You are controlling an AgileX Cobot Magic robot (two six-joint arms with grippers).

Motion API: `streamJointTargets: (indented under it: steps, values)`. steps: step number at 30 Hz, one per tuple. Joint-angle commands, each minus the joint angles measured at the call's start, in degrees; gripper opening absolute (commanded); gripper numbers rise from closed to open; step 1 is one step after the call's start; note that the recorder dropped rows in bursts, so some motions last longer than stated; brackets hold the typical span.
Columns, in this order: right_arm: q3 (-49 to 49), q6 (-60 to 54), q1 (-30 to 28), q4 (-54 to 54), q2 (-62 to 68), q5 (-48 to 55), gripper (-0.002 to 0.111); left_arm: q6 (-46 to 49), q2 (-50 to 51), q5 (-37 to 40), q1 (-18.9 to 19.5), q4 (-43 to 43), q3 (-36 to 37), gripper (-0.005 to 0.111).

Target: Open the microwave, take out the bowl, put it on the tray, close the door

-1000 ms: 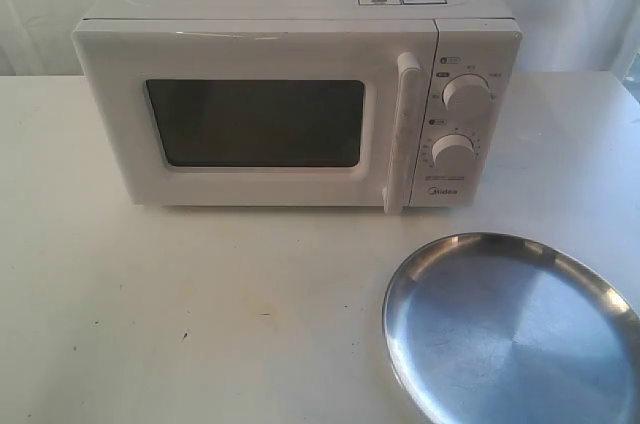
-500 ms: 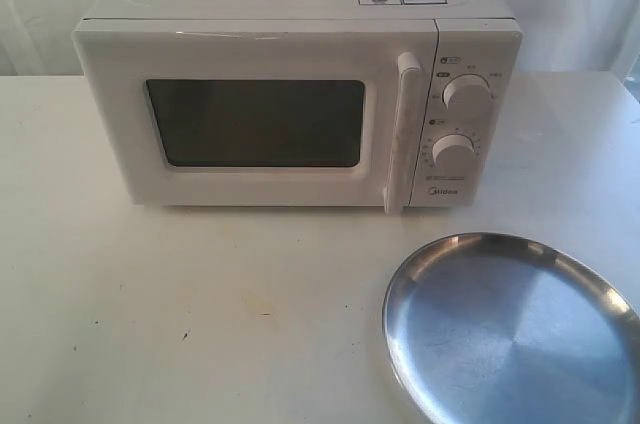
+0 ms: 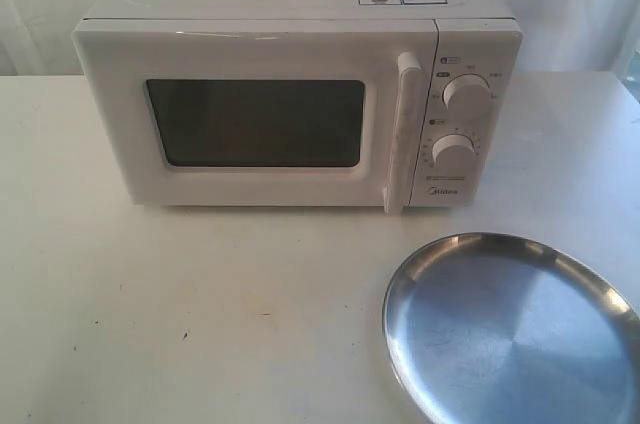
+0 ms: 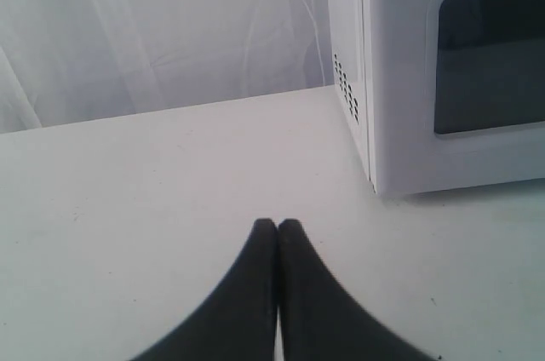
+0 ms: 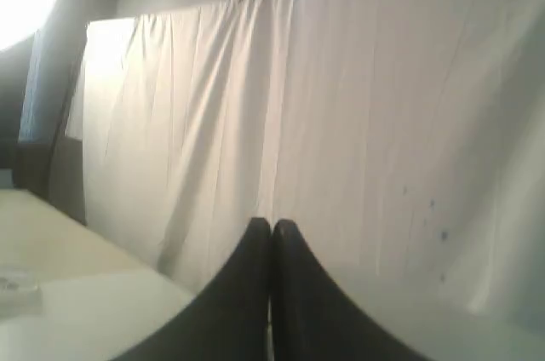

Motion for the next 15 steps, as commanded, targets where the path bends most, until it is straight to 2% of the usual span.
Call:
streamJointTargets:
  steps: [1, 7, 15]
  values:
    - [-0.27, -3.23, -0.21, -4.38, 15.74, -5.63, 0.000, 0.00, -0.12, -0.30, -0.07, -0.45, -0.16, 0.000]
    - [-0.27, -14.37, -0.21, -7.33, 30.41, -14.37, 0.000, 0.00, -0.12, -0.30, -0.07, -0.45, -0.16, 0.000]
    - [-0.27, -21.60, -0.21, -7.89, 37.50, -11.58, 0.000, 0.00, -0.12, -0.30, -0.07, -0.45, -0.16, 0.000]
